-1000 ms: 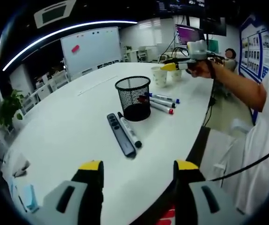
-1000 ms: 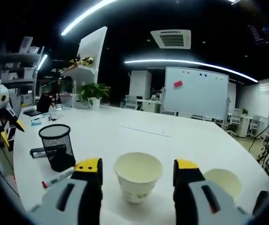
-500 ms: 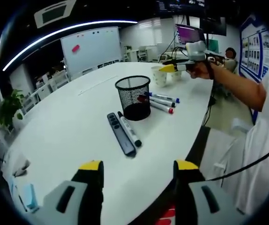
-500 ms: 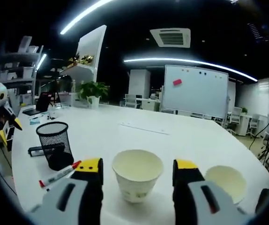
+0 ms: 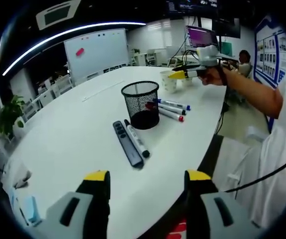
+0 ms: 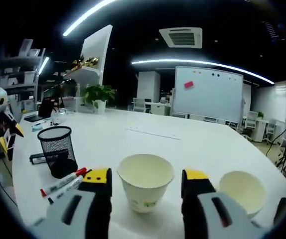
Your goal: Place the scattered laser pointers and whiteboard markers into the pen holder and stack the scattered paper cups together
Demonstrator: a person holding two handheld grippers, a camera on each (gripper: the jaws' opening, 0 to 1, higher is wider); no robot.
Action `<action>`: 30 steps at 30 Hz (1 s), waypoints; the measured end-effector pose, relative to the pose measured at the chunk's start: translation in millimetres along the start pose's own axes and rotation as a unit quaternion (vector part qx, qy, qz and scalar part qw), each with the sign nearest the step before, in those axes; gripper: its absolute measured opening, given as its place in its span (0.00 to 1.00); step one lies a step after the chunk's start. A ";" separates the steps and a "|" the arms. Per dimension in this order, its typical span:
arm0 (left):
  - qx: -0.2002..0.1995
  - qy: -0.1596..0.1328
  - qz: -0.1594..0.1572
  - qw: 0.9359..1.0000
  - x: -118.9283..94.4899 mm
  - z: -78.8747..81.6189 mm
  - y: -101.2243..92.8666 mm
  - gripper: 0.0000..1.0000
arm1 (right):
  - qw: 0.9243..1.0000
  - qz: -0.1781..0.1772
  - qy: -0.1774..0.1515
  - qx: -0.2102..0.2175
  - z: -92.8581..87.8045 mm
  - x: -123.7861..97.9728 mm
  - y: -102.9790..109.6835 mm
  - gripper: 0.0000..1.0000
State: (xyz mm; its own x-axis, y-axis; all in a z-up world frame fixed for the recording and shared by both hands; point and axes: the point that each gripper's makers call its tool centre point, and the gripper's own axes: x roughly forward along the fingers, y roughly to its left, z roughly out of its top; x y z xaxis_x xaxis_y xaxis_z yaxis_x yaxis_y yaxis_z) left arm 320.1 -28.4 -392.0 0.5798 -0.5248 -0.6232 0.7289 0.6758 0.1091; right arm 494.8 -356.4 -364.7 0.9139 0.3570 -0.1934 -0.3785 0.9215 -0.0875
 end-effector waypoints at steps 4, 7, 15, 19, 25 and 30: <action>-0.001 0.001 0.000 1.000 -0.1 -0.5 -0.9 0.60 | 1.000 -0.001 -0.001 0.003 0.1 1.6 -0.6 0.55; 0.000 0.003 -0.001 1.000 0.9 -1.3 -1.8 0.60 | 1.000 -0.004 -0.001 0.005 -0.1 3.0 -2.8 0.53; 0.001 0.001 -0.001 1.000 0.3 0.2 -0.4 0.60 | 1.000 -0.002 0.004 0.006 -3.5 4.7 -2.6 0.48; 0.001 0.002 0.000 1.000 -0.2 0.0 0.6 0.60 | 1.000 -0.004 0.003 0.004 -2.6 3.8 -3.8 0.47; 0.001 0.003 0.000 1.000 0.1 -1.0 1.5 0.60 | 1.000 -0.005 0.003 0.006 -3.1 4.0 -4.6 0.46; 0.001 0.004 -0.001 1.000 0.6 -0.5 0.9 0.60 | 1.000 -0.009 0.003 0.008 -2.5 2.1 -6.3 0.46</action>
State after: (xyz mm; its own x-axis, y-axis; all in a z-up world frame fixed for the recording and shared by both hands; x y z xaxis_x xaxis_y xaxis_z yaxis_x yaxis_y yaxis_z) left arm 320.9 -27.8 -392.7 0.5757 -0.5225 -0.6290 0.7310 0.6735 0.1097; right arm 498.7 -361.9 -367.0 0.9200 0.3386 -0.1976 -0.3586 0.9305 -0.0752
